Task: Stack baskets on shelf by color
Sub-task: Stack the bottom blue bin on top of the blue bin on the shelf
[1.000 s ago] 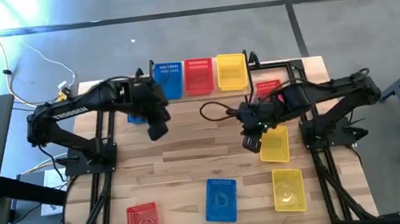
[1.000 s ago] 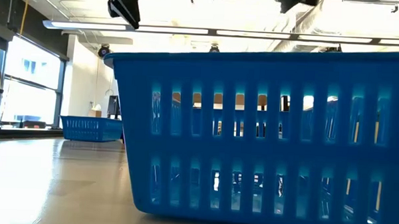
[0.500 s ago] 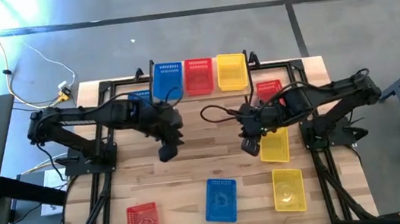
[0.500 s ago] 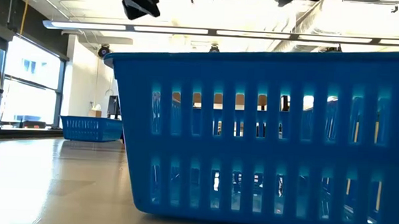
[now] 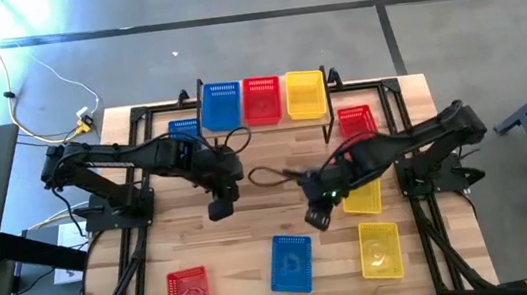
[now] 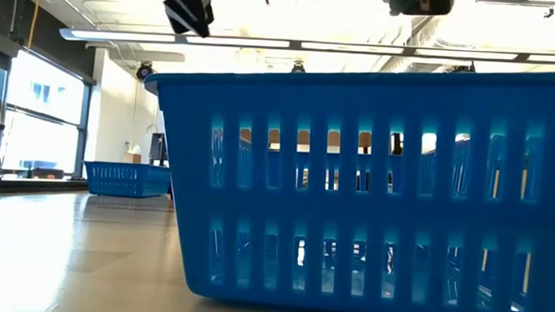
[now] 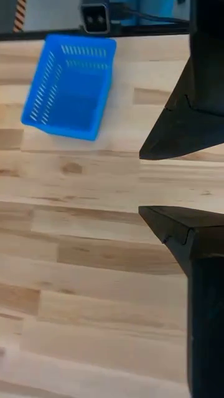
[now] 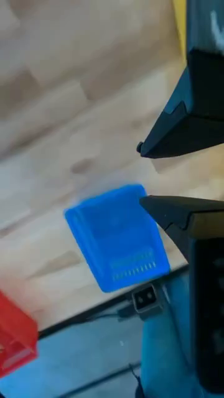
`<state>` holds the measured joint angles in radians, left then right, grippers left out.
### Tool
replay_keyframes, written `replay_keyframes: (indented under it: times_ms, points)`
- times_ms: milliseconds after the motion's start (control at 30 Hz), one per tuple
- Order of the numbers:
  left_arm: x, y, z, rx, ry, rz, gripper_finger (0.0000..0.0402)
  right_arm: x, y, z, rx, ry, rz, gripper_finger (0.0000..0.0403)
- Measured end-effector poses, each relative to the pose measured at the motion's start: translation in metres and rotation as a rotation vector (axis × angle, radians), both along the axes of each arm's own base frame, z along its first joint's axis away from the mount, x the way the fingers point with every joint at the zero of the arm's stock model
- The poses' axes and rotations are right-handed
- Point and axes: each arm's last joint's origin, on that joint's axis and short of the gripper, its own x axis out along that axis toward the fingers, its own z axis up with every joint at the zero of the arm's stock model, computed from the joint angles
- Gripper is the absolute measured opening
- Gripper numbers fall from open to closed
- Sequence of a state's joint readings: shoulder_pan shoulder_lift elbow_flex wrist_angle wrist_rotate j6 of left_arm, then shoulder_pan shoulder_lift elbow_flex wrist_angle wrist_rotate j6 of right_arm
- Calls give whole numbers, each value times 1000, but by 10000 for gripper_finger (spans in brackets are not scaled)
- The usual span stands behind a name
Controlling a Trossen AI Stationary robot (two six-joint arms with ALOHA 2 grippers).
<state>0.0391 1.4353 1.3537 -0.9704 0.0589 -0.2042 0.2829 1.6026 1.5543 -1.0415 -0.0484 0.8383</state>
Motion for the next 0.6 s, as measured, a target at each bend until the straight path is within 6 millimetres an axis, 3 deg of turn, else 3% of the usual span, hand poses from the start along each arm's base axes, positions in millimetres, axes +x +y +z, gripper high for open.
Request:
replay_keyframes:
  times_ms: [300,600]
  points:
    - [-16,2,-3,83,144,47,119,11,35,-32,119,161,-108,94]
    - [-31,1,-4,194,271,23,119,21,67,-63,150,243,-331,94]
